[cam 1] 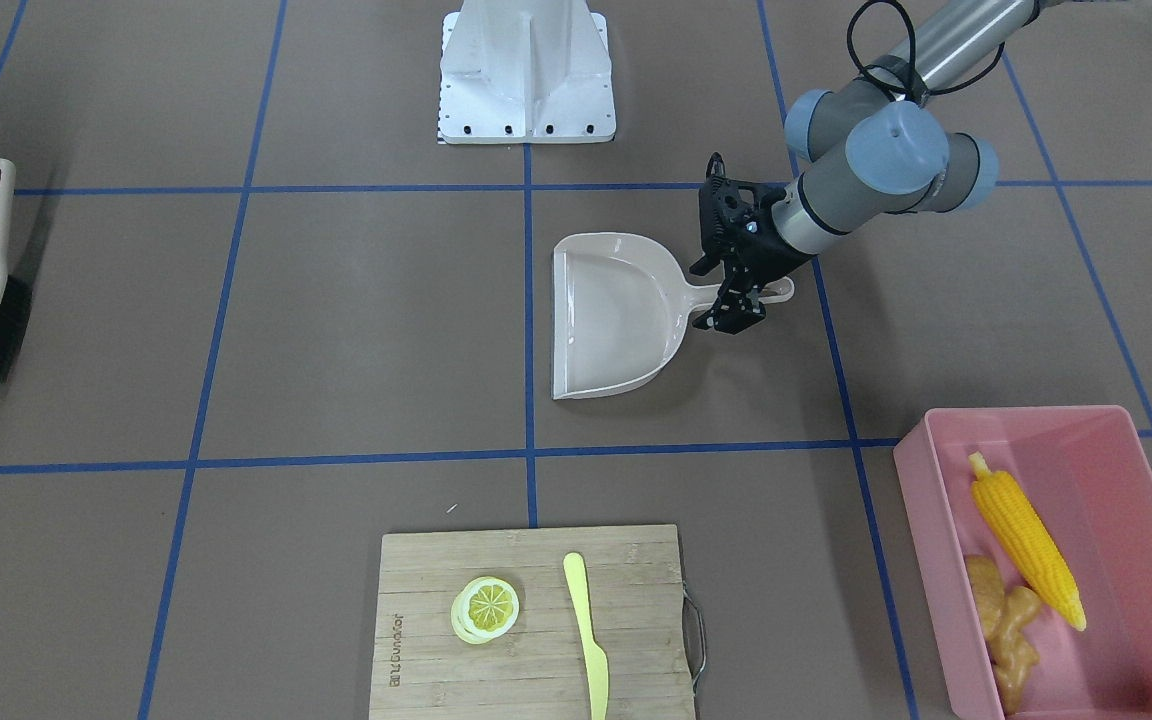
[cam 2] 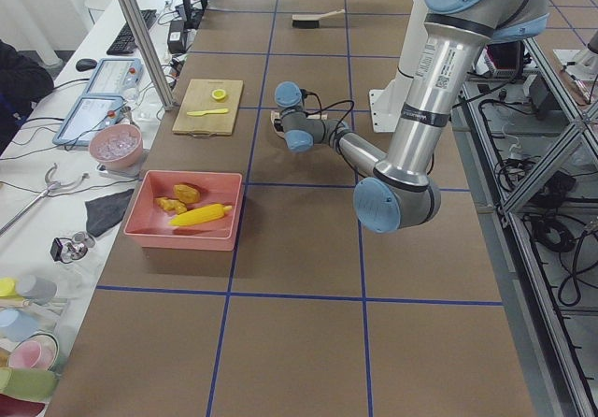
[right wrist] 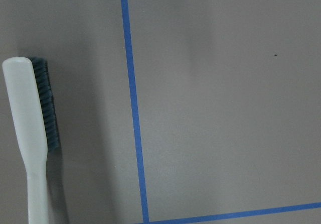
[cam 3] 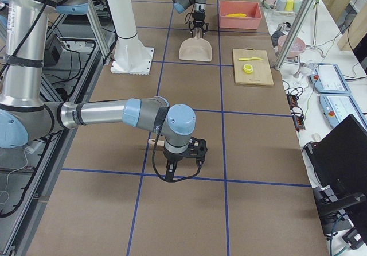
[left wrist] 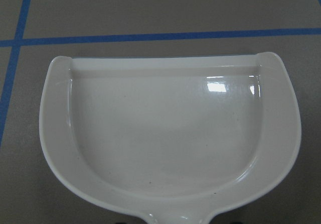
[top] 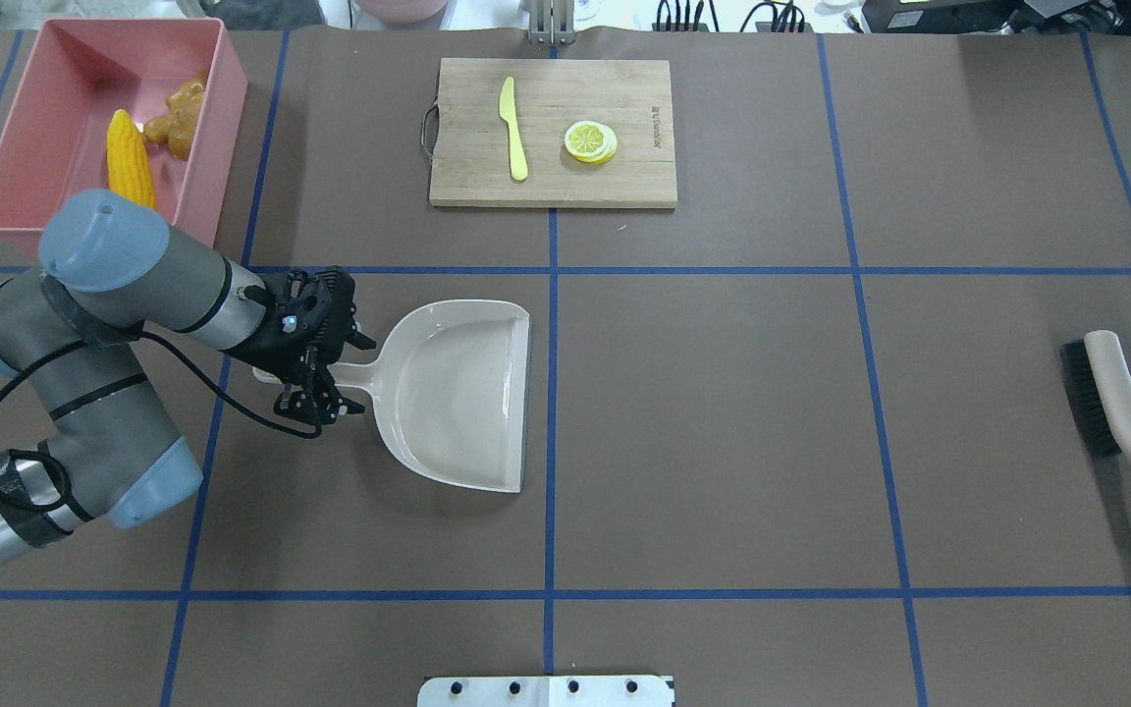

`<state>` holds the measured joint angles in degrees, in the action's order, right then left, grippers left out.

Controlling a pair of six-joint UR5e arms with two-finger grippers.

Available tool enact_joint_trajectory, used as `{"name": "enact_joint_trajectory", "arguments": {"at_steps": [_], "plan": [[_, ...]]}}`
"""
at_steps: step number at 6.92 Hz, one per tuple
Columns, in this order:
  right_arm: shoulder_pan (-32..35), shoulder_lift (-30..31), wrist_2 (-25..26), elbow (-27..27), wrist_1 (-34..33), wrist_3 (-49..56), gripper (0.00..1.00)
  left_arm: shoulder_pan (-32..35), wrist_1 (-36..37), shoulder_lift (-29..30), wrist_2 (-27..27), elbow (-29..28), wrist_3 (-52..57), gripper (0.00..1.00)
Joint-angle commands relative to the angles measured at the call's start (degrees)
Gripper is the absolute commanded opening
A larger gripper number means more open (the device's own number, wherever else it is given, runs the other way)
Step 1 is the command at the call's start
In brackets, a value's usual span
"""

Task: Sweep and dump trash into bin

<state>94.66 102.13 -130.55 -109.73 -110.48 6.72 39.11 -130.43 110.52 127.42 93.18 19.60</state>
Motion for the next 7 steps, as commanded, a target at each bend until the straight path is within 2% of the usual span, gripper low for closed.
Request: {"name": "enact_joint_trajectory", "arguments": {"at_steps": [1,3,5,6,7], "plan": [[0.0,0.0,0.0,0.0,0.0,0.0,1.0,0.9,0.1,-0.8,0.2,3.0,-0.1,0.98],[0.0,0.0,0.0,0.0,0.0,0.0,1.0,4.4,0.2,-4.1,0.6,9.3,-1.3,0.98],[0.0,0.0,0.0,0.0,0.1,0.0,1.0,8.2,0.5,-7.6,-1.4,9.5,-1.3,0.98],[0.0,0.0,-0.1,0.0,0.1,0.0,1.0,11.7,1.0,-7.6,-3.7,9.2,-1.1,0.98],[0.0,0.0,-0.1,0.0,0.2,0.0,1.0,15.6,2.6,-7.6,-3.9,8.8,-1.6,0.98]]}}
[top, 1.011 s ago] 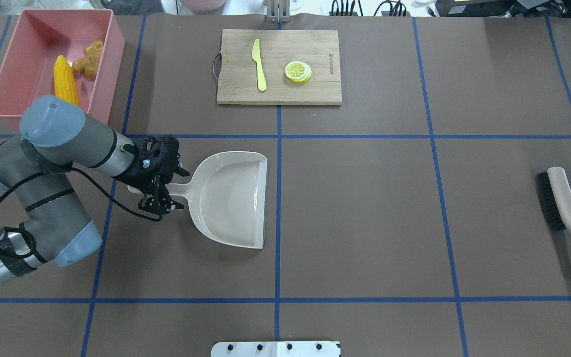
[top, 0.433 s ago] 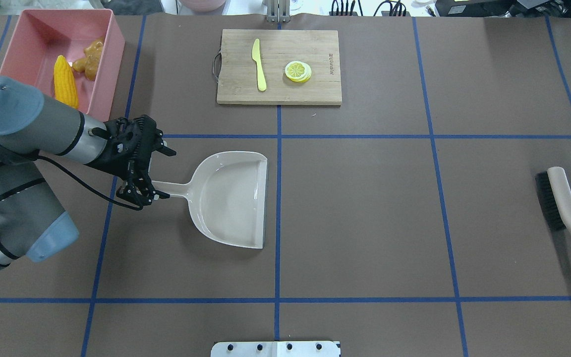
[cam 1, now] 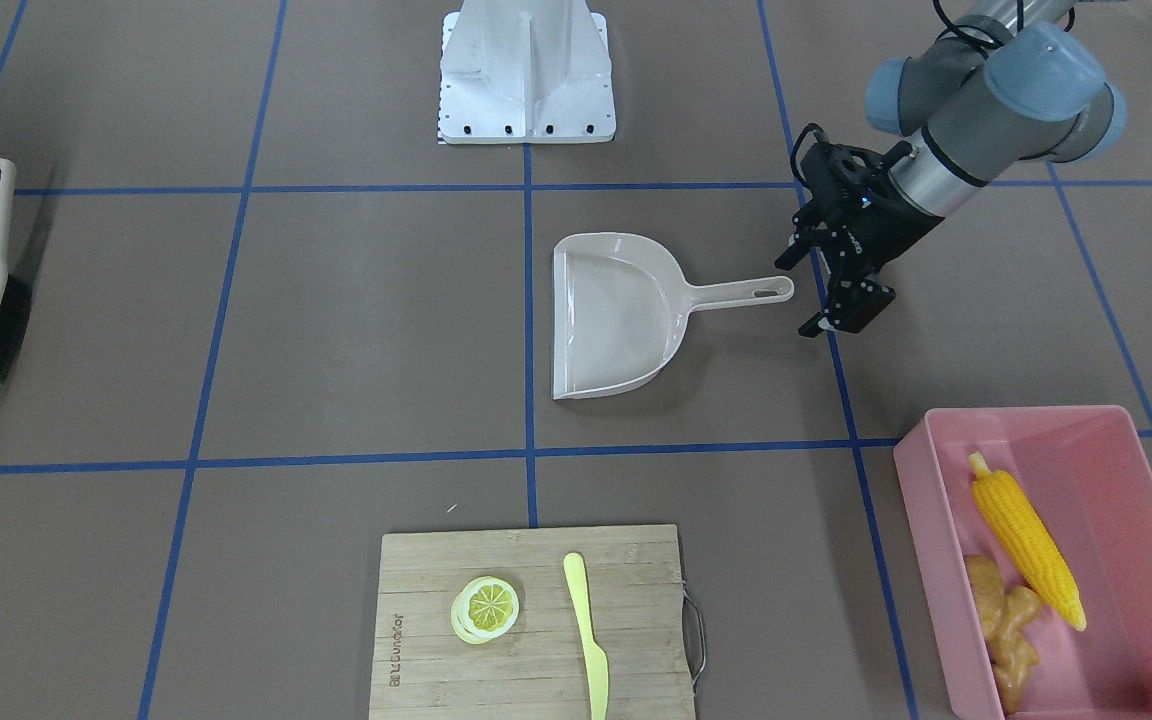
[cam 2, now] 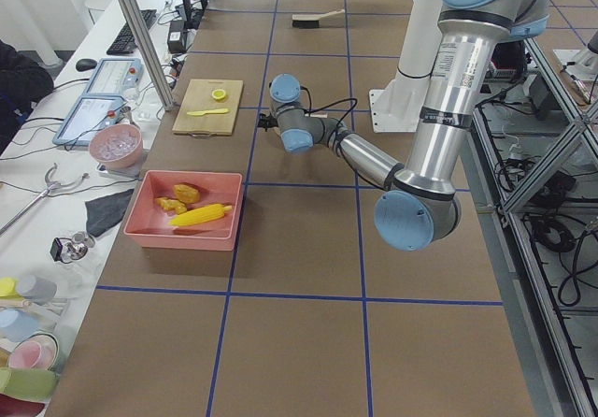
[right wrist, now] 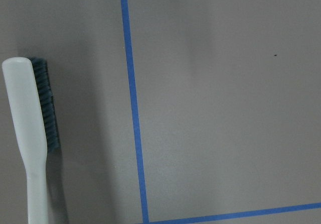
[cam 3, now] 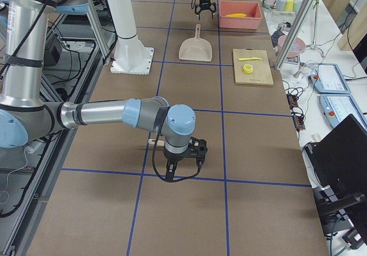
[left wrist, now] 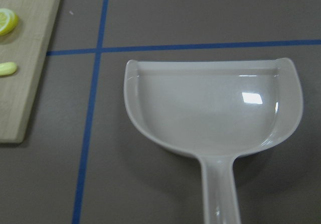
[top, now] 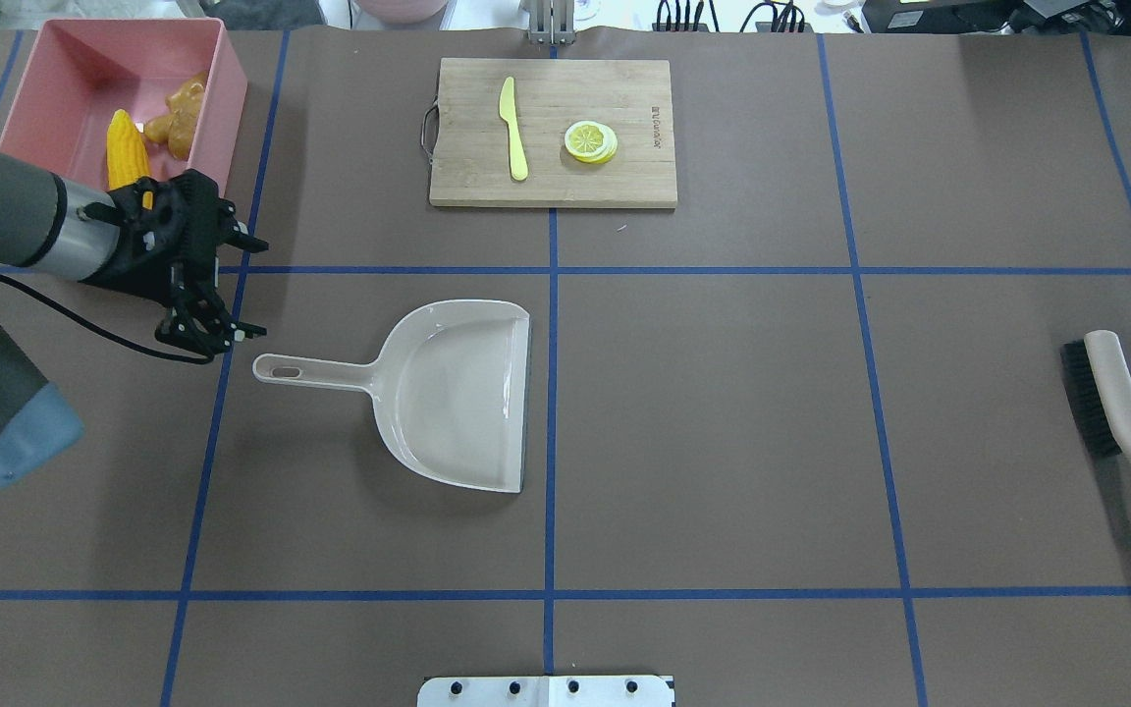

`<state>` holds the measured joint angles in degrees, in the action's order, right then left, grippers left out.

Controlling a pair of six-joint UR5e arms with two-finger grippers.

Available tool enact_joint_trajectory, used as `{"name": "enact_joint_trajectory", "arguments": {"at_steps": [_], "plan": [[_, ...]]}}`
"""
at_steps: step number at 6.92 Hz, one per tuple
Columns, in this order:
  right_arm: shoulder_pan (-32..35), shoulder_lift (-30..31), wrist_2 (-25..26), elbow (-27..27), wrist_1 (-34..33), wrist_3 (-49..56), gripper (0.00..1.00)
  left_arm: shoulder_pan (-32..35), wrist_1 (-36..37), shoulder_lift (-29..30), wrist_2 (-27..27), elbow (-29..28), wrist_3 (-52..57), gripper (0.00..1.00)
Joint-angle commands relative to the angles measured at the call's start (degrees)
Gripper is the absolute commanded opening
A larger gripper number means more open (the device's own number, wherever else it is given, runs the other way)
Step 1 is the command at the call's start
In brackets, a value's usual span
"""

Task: Sweep and dump trash into bin

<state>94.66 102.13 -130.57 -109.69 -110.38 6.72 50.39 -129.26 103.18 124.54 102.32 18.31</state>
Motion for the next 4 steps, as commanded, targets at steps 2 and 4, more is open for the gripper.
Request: {"name": "enact_joint_trajectory", "arguments": {"at_steps": [2,4], "plan": [[0.0,0.0,0.1,0.1,0.1,0.0,1.0,17.1,19.8,-0.4,0.5,-0.5,-0.7,0.98],[0.0,0.0,0.1,0.4,0.1,0.0,1.0,30.4,42.4,-1.2,12.6,-1.5,-0.8,0.98]]}}
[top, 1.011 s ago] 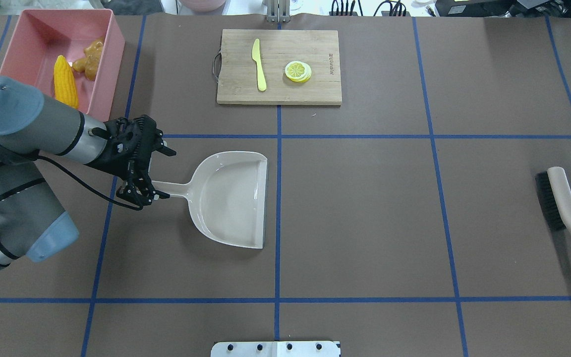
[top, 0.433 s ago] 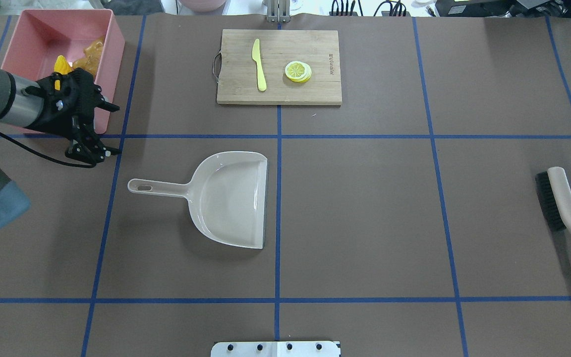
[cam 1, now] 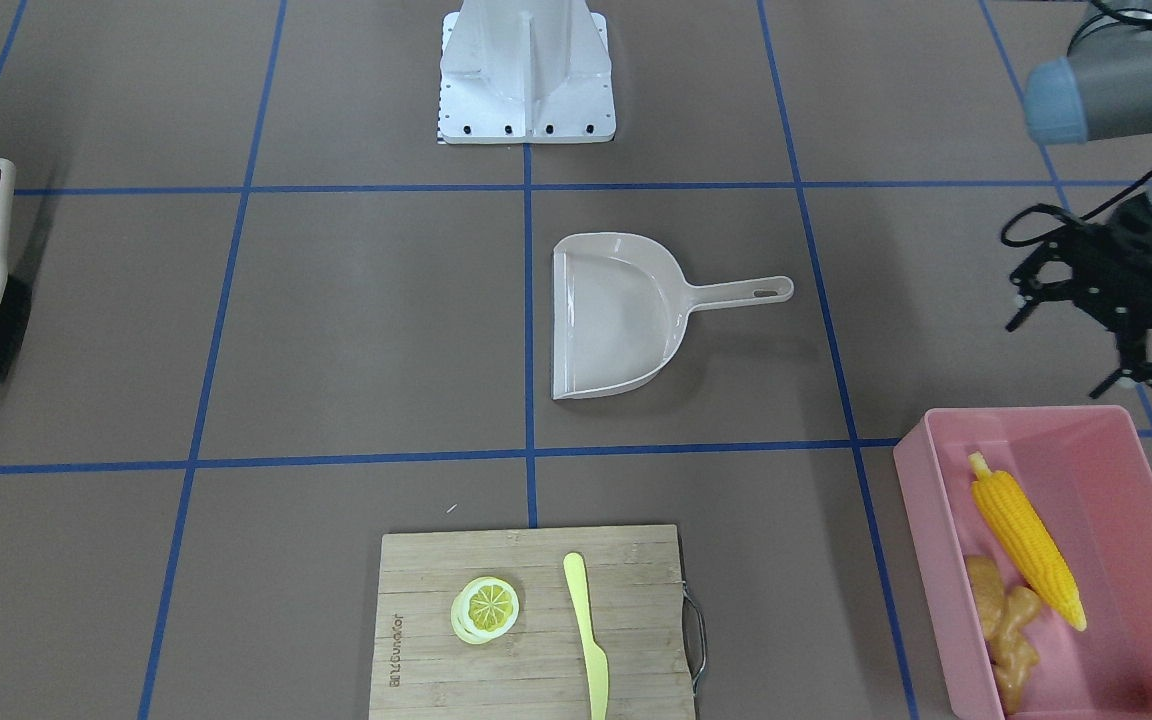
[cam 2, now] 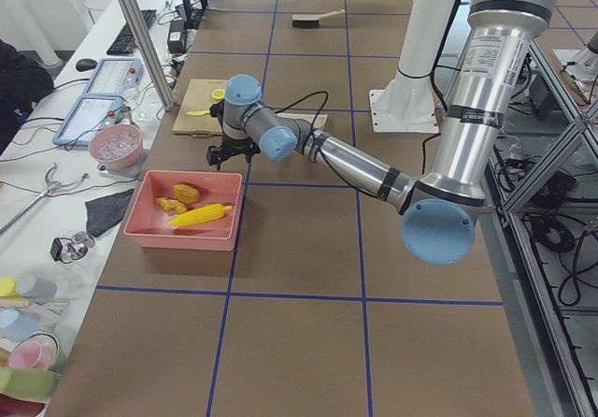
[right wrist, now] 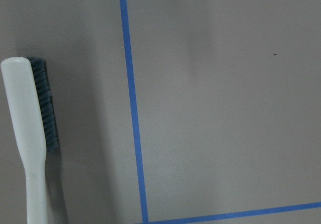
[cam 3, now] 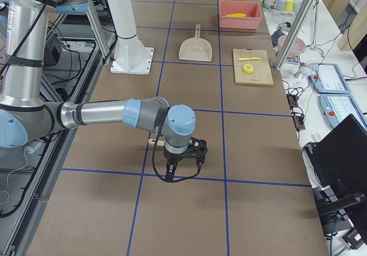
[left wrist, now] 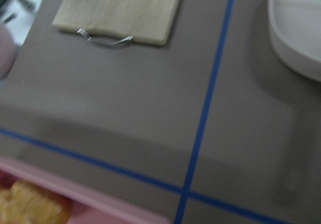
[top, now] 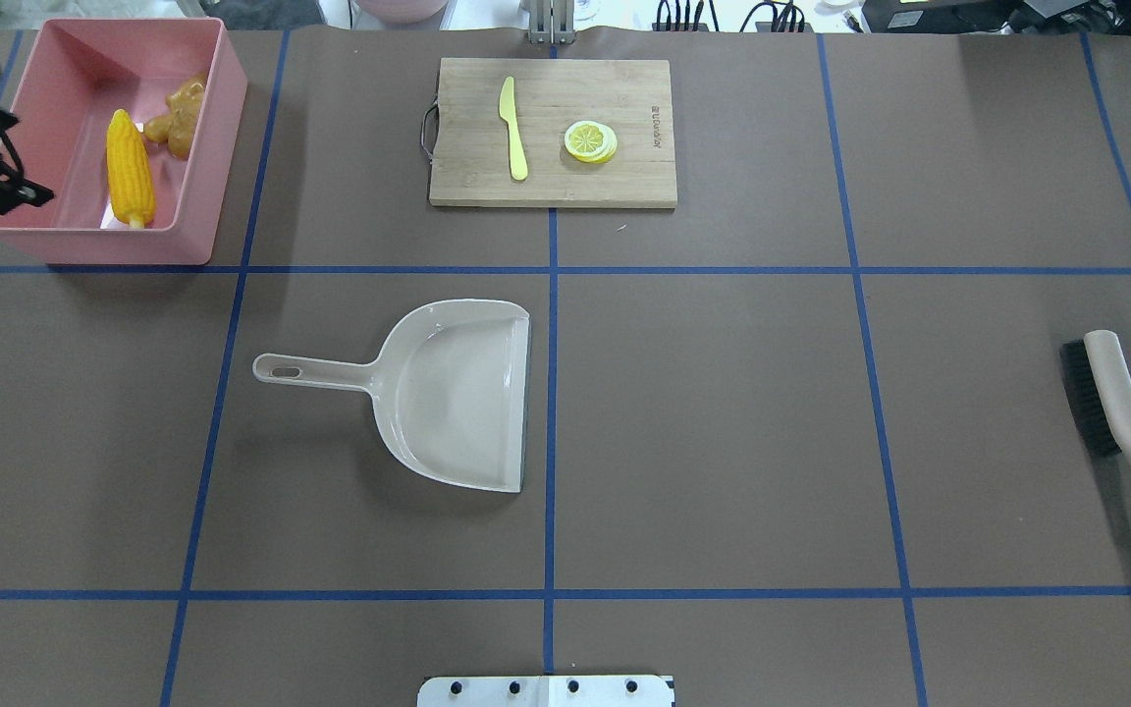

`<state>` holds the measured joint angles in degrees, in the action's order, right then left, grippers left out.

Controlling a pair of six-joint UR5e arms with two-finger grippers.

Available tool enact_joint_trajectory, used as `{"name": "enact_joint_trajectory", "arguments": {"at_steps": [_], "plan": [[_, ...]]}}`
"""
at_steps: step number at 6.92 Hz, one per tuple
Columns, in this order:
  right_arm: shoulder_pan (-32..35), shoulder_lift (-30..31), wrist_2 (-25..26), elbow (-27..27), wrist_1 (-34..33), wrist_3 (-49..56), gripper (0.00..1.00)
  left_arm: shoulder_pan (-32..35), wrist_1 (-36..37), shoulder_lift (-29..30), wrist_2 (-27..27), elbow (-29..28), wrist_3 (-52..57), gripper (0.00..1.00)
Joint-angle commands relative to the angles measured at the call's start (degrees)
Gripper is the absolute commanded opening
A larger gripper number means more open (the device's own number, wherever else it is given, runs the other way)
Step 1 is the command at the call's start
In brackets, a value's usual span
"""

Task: Sweep and dump trash into bin

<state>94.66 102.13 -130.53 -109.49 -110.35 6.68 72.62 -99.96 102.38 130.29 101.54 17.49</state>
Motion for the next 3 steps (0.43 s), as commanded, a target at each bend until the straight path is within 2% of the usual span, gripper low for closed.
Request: {"name": "enact_joint_trajectory", "arguments": {"at_steps": [1,2,3], "plan": [[0.0,0.0,-0.1,0.1,0.0,0.0,1.0,12.8,18.3,-3.2,13.6,-3.3,-0.1,0.98],[0.0,-0.1,-0.1,0.2,0.0,0.0,1.0,16.6,19.0,-3.8,14.4,-6.6,-0.2,0.98],[0.0,-0.1,0.0,0.2,0.0,0.0,1.0,21.7,18.5,-7.8,14.6,-7.0,-0.1,0.98]]}}
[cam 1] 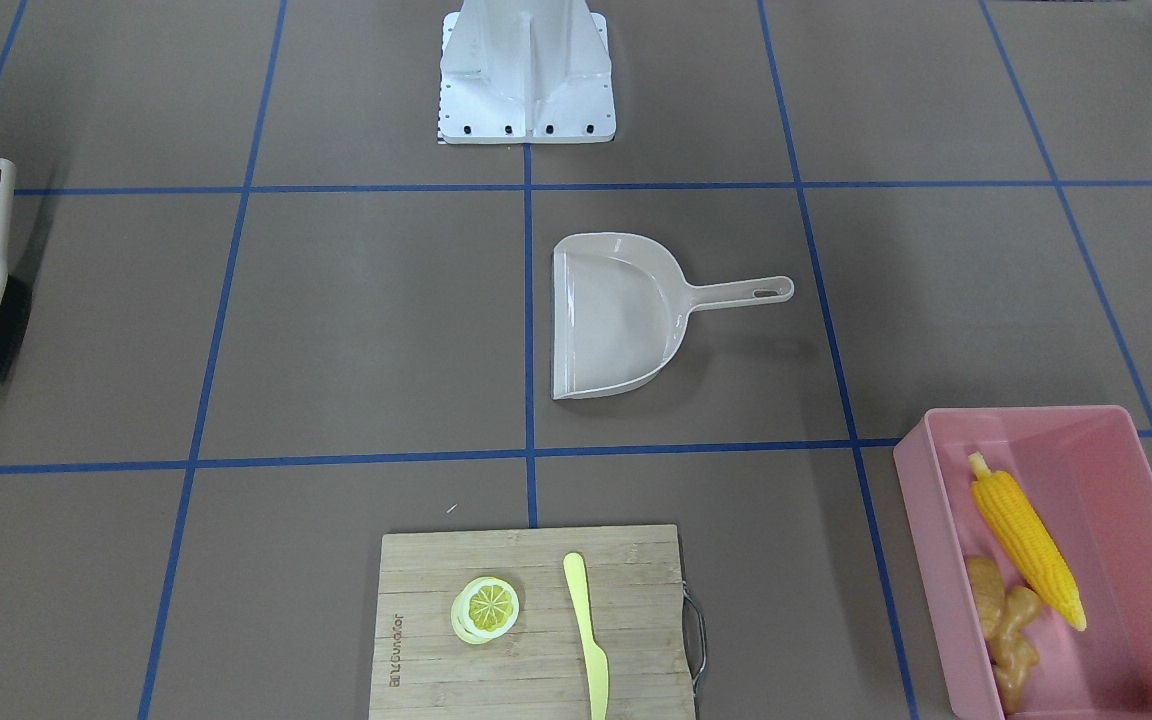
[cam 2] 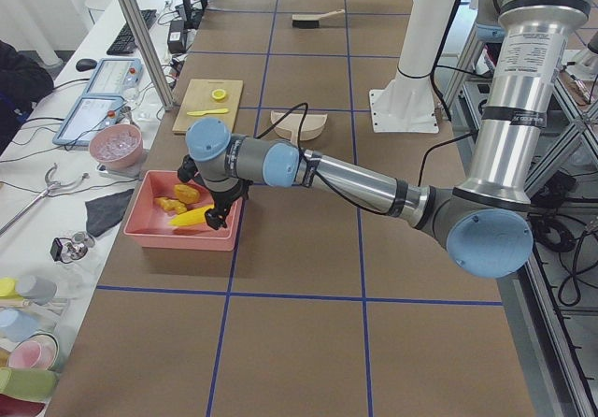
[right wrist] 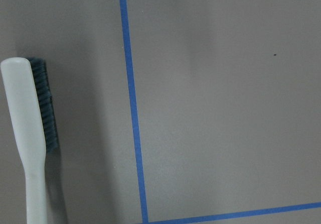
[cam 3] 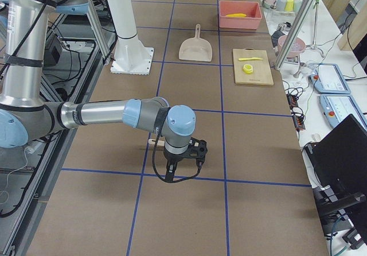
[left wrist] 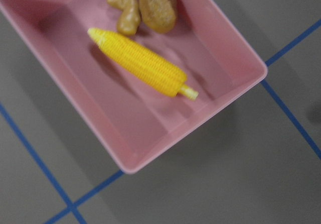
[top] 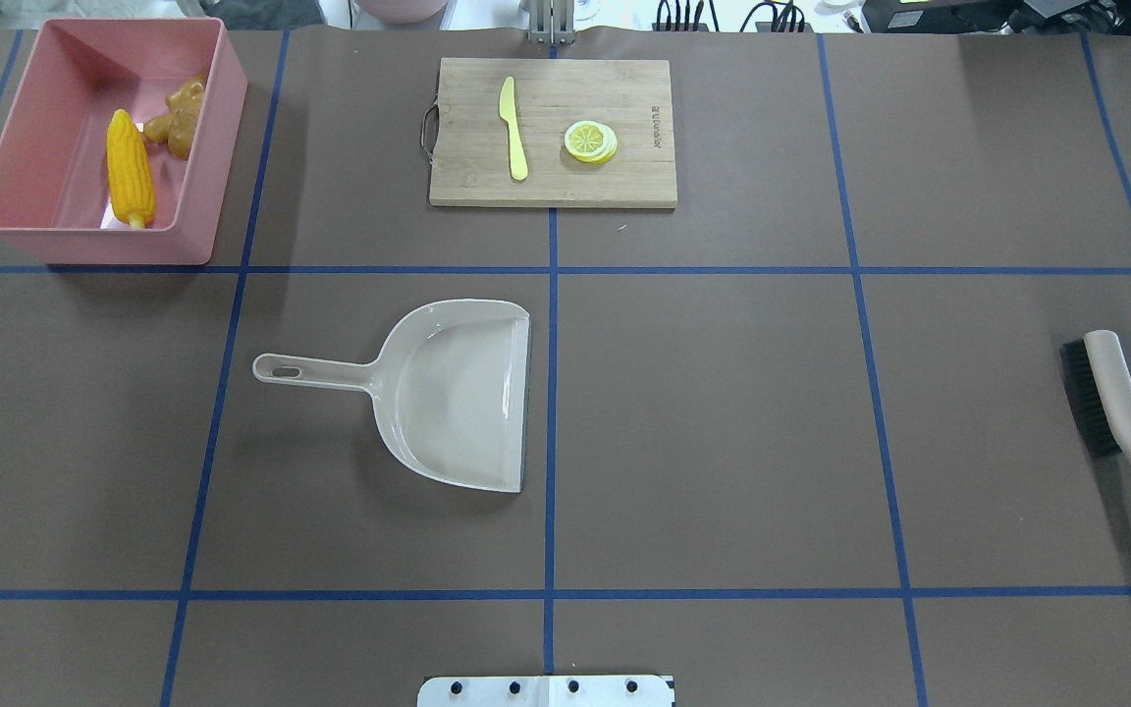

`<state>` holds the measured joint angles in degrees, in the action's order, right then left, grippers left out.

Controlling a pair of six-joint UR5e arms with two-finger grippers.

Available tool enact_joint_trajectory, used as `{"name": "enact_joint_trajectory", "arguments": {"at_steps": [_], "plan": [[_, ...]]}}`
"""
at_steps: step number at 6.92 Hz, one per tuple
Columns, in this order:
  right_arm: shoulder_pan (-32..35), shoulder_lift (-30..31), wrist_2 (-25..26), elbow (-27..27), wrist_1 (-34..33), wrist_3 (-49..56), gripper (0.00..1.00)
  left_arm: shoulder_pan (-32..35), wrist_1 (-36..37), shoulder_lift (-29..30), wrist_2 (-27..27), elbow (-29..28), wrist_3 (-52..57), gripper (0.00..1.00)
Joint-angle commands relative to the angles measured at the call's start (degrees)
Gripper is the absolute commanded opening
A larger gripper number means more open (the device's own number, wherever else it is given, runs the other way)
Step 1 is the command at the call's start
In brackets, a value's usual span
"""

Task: Sweep and dump trash into bin

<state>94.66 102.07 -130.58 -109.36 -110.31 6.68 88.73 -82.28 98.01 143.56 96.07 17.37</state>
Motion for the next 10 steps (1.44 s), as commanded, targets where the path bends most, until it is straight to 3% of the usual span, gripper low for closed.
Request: {"name": "enact_joint_trajectory", "arguments": {"at_steps": [1,4,6,8,10], "plan": [[0.0,0.0,0.1,0.0,0.0,0.0,1.0,6.7,1.3,-3.7,0.9,-1.7,-0.6,0.98],[0.0,0.1,0.1,0.2,0.0,-0.2,1.0,7.5,1.1,-4.1,0.8,-1.1,-7.1,0.98],[0.0,0.1,0.1,0.2,0.0,-0.3,1.0,8.2,0.3,-4.8,-3.9,-4.3,-7.3,0.98],[0.0,0.1,0.1,0.2,0.0,-0.3,1.0,8.0,0.6,-4.5,-10.5,-4.0,-7.4,0.98],[0.0,0.1,0.1,0.2,0.0,-0.3,1.0,7.7,0.3,-4.5,-10.9,-4.0,-7.3,0.98]]}}
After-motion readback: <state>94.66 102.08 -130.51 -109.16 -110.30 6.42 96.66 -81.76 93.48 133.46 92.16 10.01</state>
